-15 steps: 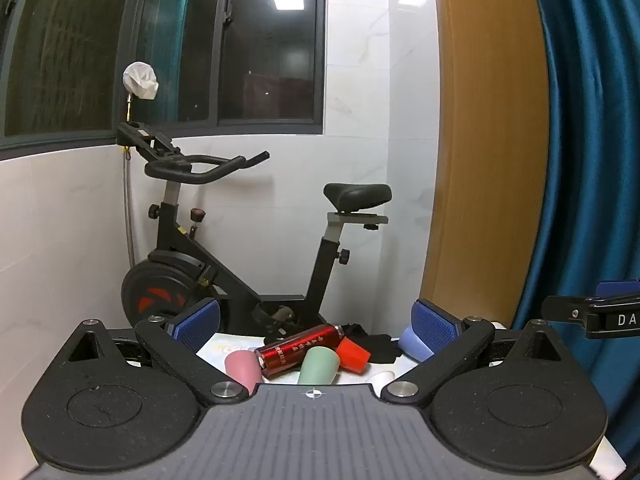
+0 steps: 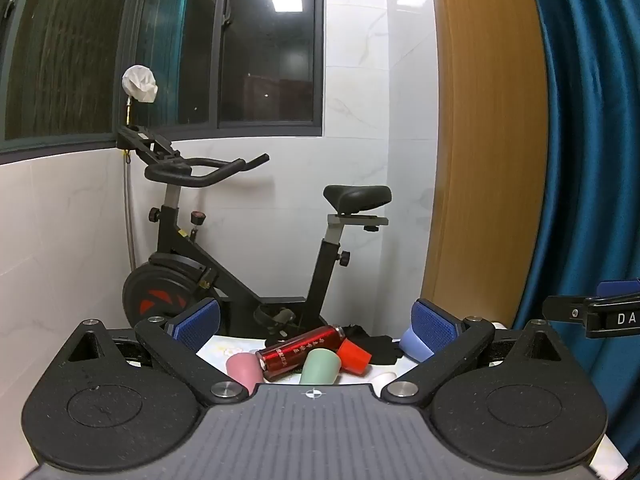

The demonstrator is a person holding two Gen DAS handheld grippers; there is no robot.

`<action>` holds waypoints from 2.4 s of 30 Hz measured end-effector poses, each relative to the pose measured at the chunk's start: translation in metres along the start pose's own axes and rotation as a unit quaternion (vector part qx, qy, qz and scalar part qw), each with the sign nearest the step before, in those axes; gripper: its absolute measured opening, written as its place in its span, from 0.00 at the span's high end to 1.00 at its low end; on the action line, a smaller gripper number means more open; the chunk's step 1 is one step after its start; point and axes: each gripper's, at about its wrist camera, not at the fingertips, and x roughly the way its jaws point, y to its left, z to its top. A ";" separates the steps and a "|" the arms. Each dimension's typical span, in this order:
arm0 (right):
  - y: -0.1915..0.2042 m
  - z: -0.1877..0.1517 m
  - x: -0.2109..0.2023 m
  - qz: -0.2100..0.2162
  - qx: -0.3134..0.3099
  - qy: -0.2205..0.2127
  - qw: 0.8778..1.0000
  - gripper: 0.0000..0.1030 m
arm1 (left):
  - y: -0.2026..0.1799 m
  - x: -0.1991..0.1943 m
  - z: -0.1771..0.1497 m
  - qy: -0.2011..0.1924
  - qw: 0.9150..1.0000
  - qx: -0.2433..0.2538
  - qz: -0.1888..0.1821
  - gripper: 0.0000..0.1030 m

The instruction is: Flip cup upright

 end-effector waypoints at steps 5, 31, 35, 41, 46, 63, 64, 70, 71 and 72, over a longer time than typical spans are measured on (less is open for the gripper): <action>0.000 0.000 0.000 0.000 0.001 0.000 1.000 0.00 | -0.001 -0.003 0.001 -0.002 1.000 0.001 0.002 0.00; 0.000 0.000 -0.001 0.000 0.000 -0.001 1.000 0.00 | 0.001 -0.006 -0.001 -0.012 1.000 0.006 -0.002 0.00; 0.000 0.000 -0.001 -0.001 0.000 -0.001 1.000 0.00 | 0.001 -0.006 0.000 -0.013 1.000 0.008 -0.003 0.00; -0.001 0.000 -0.002 -0.001 0.000 -0.002 1.000 0.00 | 0.002 -0.008 0.000 -0.015 1.000 0.008 -0.003 0.00; 0.000 -0.001 -0.003 0.000 0.000 -0.003 1.000 0.00 | 0.001 -0.008 0.000 -0.016 1.000 0.009 -0.003 0.00; -0.001 0.003 -0.007 0.000 0.000 -0.005 1.000 0.00 | 0.000 -0.011 -0.002 -0.022 1.000 0.009 -0.004 0.00; -0.002 0.002 -0.006 0.000 0.001 -0.005 1.000 0.00 | 0.000 -0.011 -0.002 -0.022 1.000 0.009 -0.004 0.00; -0.001 0.002 -0.004 0.000 0.001 -0.005 1.000 0.00 | 0.000 -0.011 -0.003 -0.021 1.000 0.009 -0.003 0.00; -0.001 0.002 -0.004 0.000 0.001 -0.005 1.000 0.00 | 0.000 -0.011 -0.002 -0.020 1.000 0.009 -0.003 0.00; -0.001 0.002 -0.004 0.000 0.002 -0.006 1.000 0.00 | 0.000 -0.010 -0.002 -0.018 1.000 0.009 -0.002 0.00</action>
